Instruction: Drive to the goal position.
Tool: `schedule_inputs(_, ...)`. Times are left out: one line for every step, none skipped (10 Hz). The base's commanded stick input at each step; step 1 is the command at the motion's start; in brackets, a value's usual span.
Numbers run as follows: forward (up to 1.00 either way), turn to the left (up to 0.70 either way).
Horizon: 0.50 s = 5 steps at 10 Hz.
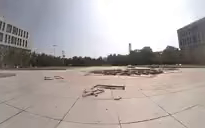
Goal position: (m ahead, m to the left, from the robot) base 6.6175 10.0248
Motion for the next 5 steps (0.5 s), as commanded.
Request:
schedule_inputs(0.70, -0.33)
schedule_inputs(0.70, -0.34)
schedule_inputs(0.70, -0.34)
schedule_inputs(0.70, -0.34)
schedule_inputs(0.70, -0.34)
